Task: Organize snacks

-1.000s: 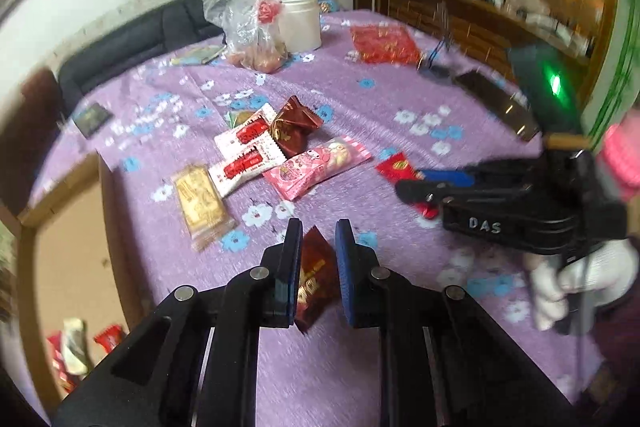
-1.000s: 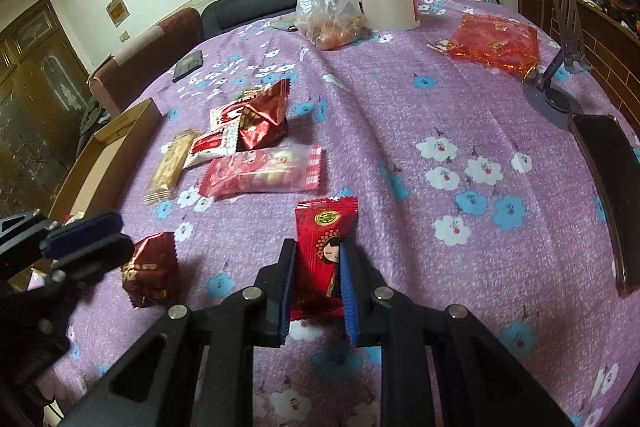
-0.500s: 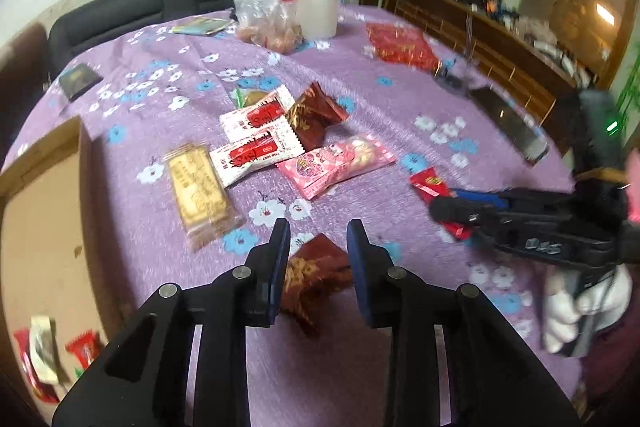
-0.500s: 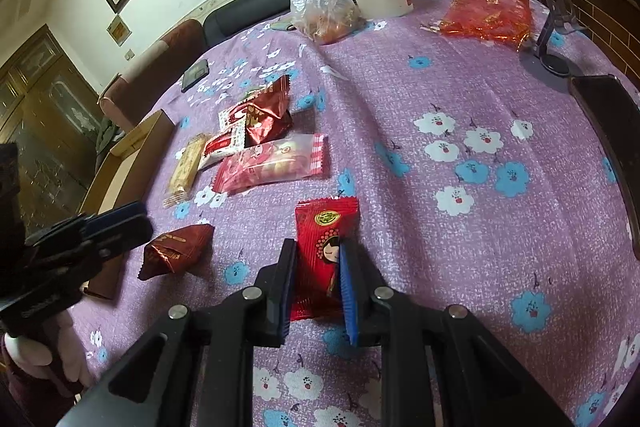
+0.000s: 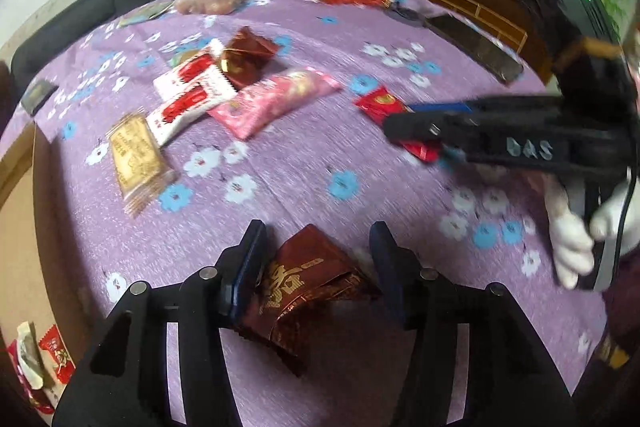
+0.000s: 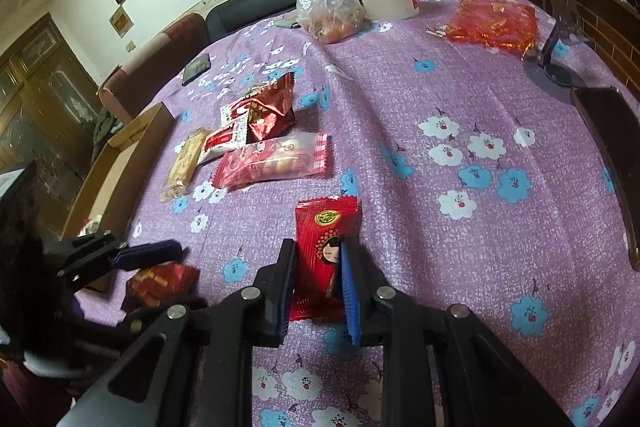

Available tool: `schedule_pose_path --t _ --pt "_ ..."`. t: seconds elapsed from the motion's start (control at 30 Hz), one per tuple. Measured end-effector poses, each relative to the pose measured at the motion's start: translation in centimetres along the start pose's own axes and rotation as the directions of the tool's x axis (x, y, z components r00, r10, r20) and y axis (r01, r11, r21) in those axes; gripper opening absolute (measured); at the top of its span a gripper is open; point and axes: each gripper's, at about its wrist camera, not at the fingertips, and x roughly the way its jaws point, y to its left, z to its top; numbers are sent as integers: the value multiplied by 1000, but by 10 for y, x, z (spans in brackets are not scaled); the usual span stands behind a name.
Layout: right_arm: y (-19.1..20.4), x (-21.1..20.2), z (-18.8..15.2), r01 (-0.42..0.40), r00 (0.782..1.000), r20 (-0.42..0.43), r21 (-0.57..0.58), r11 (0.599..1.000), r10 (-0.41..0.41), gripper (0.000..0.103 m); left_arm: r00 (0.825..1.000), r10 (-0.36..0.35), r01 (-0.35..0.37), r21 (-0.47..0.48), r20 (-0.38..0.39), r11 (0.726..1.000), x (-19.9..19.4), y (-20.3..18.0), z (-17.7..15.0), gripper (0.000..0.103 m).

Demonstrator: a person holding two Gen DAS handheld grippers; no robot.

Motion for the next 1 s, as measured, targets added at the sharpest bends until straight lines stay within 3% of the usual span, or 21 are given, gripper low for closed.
schedule_pose_path --t 0.13,0.27,0.33,0.43,0.73,0.83,0.87,0.93,0.97,1.0 --pt "4 1 -1 21 1000 4 -24 999 -21 25 996 84 -85 56 22 995 -4 -14 -7 54" --pt "14 1 -4 85 996 15 -91 992 -84 24 993 111 -112 18 26 994 -9 -13 -14 42" --pt "21 1 -6 120 993 29 -126 985 -117 23 995 96 -95 -20 40 995 -16 -8 -18 37" --pt "32 -5 -9 168 984 81 -174 970 -156 22 995 40 -31 -97 95 995 -37 3 -21 18" --pt "53 -15 -18 266 958 178 -265 927 -224 22 971 32 40 -292 239 956 -87 40 -40 17" --pt "54 -15 -18 264 959 177 -268 927 -222 22 962 -24 125 -359 273 925 -93 55 -47 17" --pt "53 -14 -17 257 961 170 -266 929 -217 22 957 -65 176 -389 281 904 -93 63 -49 22" --pt "49 -13 -16 228 970 147 -251 941 -196 22 959 -91 201 -417 268 886 -89 66 -47 41" --pt "47 -11 -15 213 974 134 -242 947 -185 22 964 -79 184 -421 255 888 -87 65 -46 58" --pt "45 -10 -14 202 976 123 -236 950 -177 22 967 -62 162 -406 248 899 -87 61 -45 65"
